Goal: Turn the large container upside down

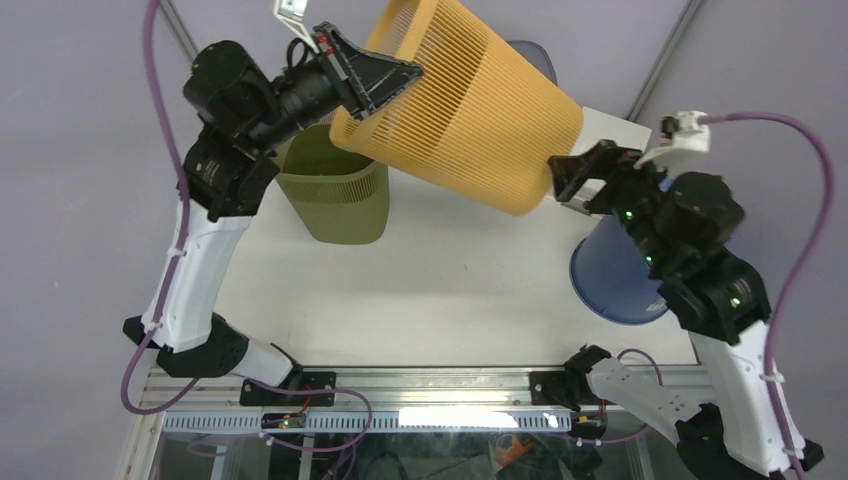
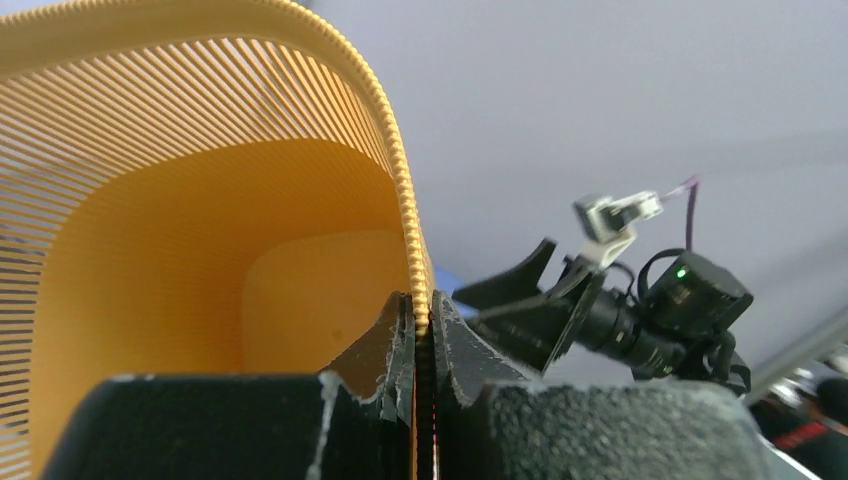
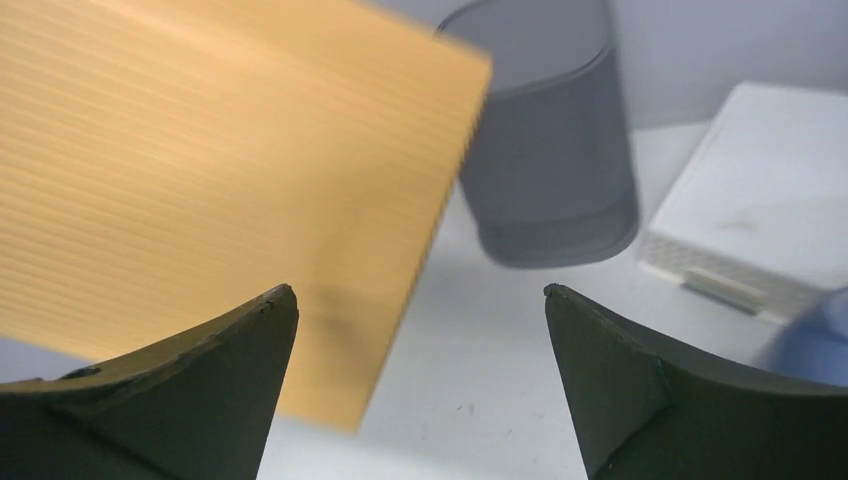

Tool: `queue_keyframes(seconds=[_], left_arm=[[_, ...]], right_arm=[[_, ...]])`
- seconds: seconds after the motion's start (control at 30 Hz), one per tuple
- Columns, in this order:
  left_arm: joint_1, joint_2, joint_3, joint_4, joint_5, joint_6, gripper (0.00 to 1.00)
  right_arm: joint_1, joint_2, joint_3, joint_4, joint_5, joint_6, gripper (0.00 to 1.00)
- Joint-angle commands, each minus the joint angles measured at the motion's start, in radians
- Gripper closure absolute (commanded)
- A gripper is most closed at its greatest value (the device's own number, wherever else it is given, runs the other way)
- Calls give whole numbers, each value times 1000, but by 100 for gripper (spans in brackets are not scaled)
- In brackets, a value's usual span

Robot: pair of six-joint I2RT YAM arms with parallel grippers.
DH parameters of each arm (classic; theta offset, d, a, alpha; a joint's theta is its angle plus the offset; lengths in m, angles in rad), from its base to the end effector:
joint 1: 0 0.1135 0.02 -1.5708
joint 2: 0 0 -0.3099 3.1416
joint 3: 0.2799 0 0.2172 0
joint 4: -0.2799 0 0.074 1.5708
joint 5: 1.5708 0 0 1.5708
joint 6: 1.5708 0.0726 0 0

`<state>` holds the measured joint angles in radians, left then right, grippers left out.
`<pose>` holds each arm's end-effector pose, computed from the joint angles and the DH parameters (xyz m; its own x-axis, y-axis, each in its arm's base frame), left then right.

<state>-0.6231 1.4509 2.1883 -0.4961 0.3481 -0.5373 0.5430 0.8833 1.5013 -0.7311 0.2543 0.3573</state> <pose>0.1766 -0.1574 0.6399 -0.2517 -0.4116 -0.8759 0.8017 0.4184 -0.4270 0.0968 0.0371 0.5066 -0.1906 0.2804 -0.9408 -0.2342 0.9177 0.3209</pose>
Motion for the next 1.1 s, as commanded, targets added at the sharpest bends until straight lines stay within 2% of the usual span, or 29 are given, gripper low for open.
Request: queue_keyframes(seconds=[0.0,0.07,0.17,0.23,0.4,0.5,0.63,0.67,0.73,0.8,0.97,1.07], left_arm=[[-25,28,-4,198,169,-138,100],[-43,40,-33,197,200,-157,100],[-71,38,-105,196,194,-183,100],[-110,29,-159,202,177,-186,100],[-188,-12,-351,271,117,-180,100],[-204,-66,-460,310,69,-203,100],[-222,-160,-684,470,-66,-296,100],[-223,-191,-784,536,-96,-324,100],[-225,-244,-891,591,-189,-364,100],[-228,-289,-969,607,-272,-383,100],[-251,-414,-1152,616,-475,-433,100],[-254,-480,-1269,612,-591,-472,100]], right_arm=[[2,-30,138,-117,208,-133,1],[5,-10,213,-182,185,-109,1],[25,3,273,-202,22,-77,1],[54,19,310,-215,-35,-56,1],[126,69,384,-280,-40,-34,1],[129,77,354,-305,-19,-8,1],[130,73,247,-303,23,33,1],[129,82,225,-321,52,46,1],[129,116,193,-371,96,73,1],[130,143,165,-407,96,91,1],[129,145,52,-368,41,125,1],[128,168,13,-397,72,175,1]])
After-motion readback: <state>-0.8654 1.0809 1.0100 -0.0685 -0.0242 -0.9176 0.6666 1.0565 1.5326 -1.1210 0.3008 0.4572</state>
